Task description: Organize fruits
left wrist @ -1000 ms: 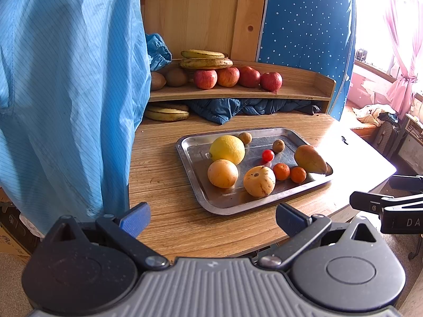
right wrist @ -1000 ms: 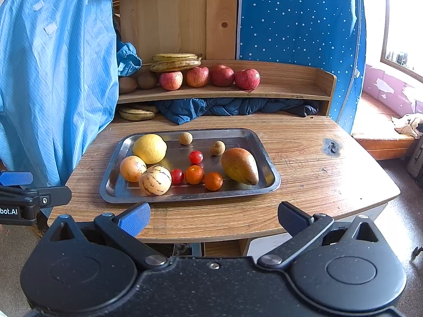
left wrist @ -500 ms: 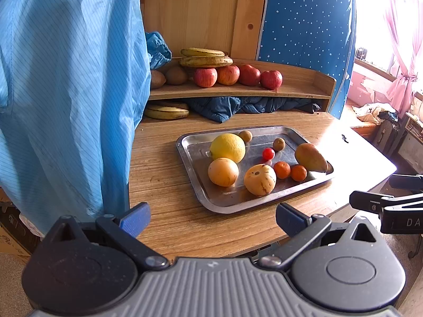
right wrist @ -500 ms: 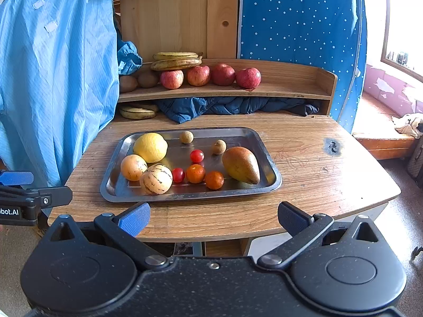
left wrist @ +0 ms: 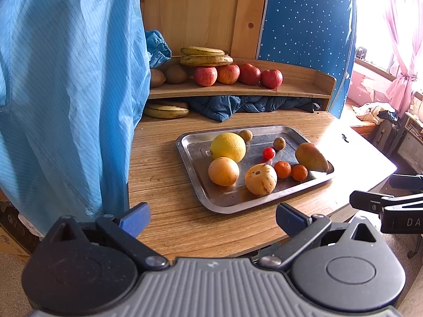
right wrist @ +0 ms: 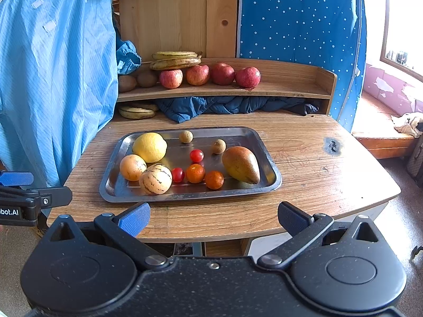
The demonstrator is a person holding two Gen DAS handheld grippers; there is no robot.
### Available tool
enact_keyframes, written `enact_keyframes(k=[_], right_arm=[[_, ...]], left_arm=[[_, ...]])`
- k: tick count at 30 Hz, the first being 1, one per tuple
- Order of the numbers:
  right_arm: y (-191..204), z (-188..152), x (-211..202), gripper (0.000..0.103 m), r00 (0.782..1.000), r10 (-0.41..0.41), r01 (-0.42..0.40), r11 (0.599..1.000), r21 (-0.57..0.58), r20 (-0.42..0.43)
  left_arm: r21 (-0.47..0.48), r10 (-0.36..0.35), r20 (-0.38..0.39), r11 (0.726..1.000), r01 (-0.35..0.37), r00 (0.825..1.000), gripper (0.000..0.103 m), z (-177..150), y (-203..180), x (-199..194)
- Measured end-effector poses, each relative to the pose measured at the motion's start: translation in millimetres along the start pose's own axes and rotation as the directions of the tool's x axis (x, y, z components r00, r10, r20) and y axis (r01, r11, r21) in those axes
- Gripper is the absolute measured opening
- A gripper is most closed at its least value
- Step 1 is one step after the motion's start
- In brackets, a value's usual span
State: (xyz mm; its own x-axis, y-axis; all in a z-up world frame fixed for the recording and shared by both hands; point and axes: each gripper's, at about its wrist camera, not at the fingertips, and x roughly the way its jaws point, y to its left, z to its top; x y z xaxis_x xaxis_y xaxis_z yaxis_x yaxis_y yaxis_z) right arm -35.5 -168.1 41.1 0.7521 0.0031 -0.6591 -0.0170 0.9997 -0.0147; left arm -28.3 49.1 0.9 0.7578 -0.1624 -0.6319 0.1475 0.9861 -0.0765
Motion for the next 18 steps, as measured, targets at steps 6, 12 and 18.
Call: enact_keyframes(k=[6,12,18], right_arm=[[0.3,-2.5,1.5,0.102,1.0,-0.002,0.002,1.0,0.0,-0.001],[-0.3,-2.0,2.7,0.102,1.0,-0.002,0.002,1.0,0.0,-0.002],[-1.4,-1.2,4.7,0.102,1.0,-0.001,0.001,1.0,0.0,-0.005]], left_arm=[[0.0,0.0,0.0,1.0,0.0,1.0,0.103,0.5,0.0,0.4],[0.004,-0.002,-0.004,1.0,0.002,1.0,0.103,-2.2,0.4,3.5],[0.006,0.0,-0.007,1.0,0.0,1.0,0.103,-1.7,-0.6,4.8]])
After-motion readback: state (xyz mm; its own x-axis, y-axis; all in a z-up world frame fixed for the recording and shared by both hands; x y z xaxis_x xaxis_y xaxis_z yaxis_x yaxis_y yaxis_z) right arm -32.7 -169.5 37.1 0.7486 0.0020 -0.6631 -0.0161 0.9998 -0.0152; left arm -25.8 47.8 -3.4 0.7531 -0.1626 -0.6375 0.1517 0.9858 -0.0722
